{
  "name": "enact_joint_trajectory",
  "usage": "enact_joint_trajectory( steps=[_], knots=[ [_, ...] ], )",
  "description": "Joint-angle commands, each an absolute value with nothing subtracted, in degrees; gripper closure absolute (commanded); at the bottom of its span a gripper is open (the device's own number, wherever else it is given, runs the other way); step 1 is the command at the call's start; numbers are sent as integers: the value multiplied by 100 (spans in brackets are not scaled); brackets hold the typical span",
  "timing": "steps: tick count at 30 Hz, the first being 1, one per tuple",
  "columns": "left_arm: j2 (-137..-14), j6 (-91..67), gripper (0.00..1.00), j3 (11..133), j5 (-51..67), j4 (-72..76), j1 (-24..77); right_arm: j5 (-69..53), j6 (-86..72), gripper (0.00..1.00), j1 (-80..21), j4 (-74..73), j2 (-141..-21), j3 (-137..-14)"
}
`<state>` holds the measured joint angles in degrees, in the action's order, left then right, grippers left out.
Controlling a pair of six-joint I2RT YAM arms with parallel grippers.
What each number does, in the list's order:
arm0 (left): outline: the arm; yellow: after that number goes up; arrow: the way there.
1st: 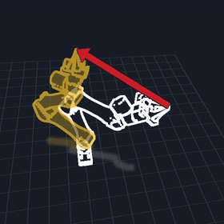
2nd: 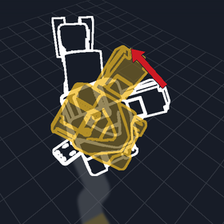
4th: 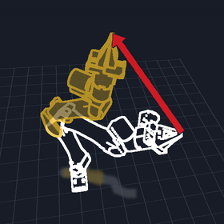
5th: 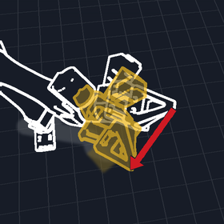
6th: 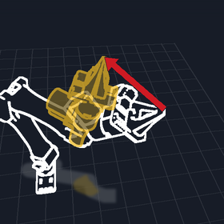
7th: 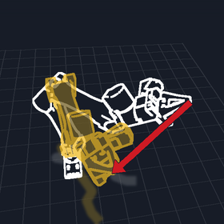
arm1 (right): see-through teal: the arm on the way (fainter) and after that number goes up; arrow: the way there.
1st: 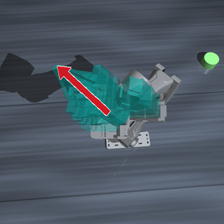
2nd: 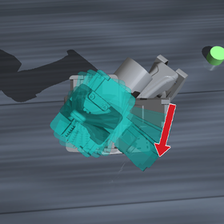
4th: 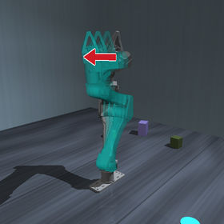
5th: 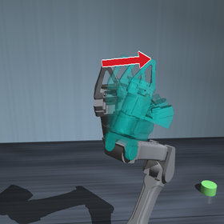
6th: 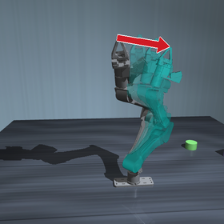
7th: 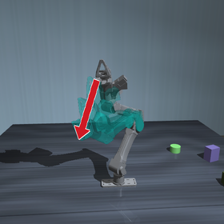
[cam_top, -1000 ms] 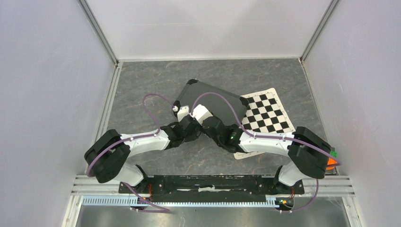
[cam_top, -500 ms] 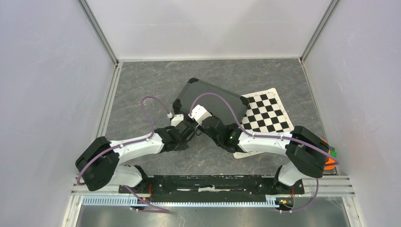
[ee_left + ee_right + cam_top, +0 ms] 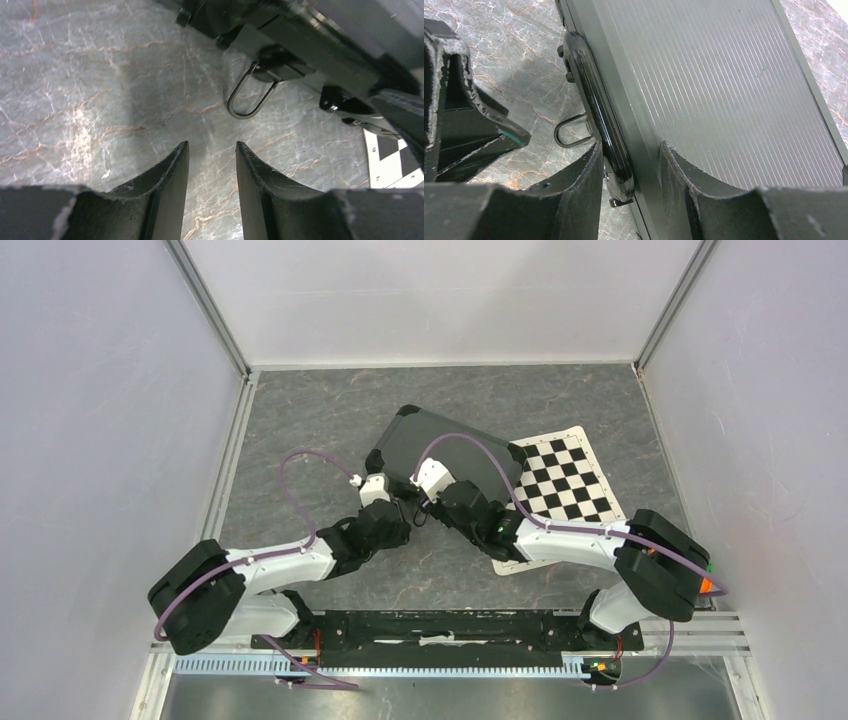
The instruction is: Pack up texas hold em set
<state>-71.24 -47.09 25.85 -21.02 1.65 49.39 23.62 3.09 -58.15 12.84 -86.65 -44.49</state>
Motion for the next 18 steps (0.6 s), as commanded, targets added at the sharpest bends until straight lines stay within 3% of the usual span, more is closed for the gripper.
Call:
enact_joint_trajectory(
  steps=[1,7,18],
  knots=[
    [-7256,-4152,55,2624,-2513,1212,4974,2424,42,95,-5469,158,-8942,-4042],
    [-7812,-3810,61,2871,-2403,1383,4966,2360,43,95,-5449,167,-8950,-4043],
    [-8407,-3501,60,2917,-2250,2040,4939,2293,43,95,-5416,202,-8978,-4017]
  ],
)
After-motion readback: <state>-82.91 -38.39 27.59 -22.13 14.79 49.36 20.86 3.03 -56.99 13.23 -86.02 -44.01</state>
